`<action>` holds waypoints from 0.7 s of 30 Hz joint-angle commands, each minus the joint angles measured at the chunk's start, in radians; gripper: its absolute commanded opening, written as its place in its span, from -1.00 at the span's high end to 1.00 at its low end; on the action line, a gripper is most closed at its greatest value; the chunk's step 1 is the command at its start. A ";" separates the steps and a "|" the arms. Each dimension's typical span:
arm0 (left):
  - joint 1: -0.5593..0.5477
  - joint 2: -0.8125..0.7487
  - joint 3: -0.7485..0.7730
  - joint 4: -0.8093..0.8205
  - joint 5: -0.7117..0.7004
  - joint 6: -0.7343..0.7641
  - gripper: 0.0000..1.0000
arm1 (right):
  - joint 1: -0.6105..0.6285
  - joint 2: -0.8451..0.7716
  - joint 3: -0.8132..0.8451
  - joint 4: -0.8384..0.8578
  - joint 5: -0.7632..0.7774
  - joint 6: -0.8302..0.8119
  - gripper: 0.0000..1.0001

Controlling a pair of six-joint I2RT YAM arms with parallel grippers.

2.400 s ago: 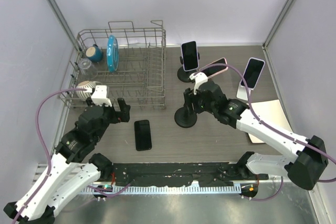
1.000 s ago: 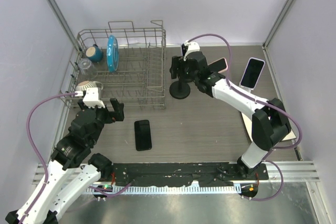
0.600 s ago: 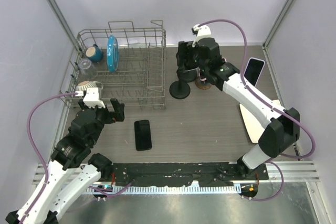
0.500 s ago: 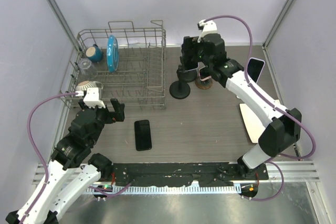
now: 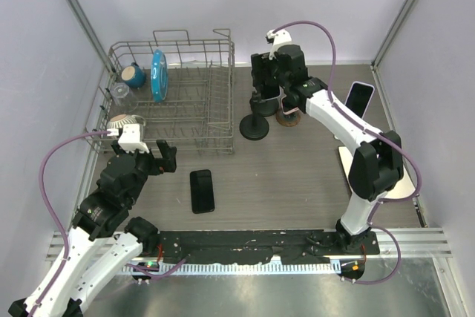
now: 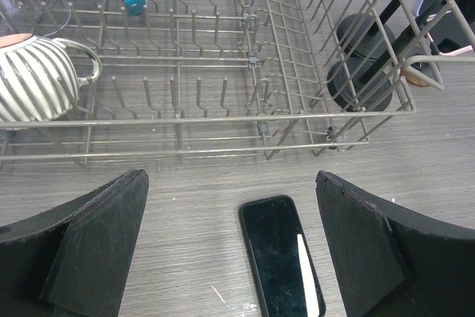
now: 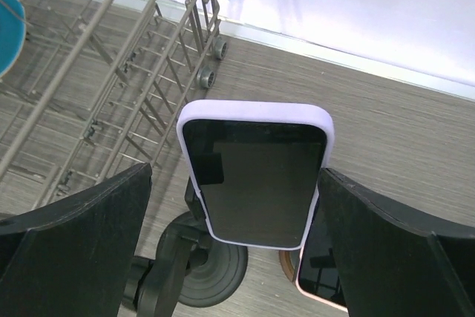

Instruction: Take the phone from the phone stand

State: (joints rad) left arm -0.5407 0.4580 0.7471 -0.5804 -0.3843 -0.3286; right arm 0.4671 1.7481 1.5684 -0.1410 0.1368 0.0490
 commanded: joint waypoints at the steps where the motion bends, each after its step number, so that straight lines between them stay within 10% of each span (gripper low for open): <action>1: 0.008 -0.001 -0.002 0.034 0.019 0.013 -1.00 | -0.005 0.025 0.065 0.089 -0.013 -0.043 -0.99; 21: 0.031 0.021 -0.002 0.044 0.058 0.016 -0.99 | -0.010 0.047 -0.037 0.228 0.173 -0.051 -0.99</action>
State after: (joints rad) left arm -0.5209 0.4717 0.7471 -0.5797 -0.3458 -0.3286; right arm 0.4667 1.8351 1.5661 -0.0006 0.2569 -0.0029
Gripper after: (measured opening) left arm 0.996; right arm 0.995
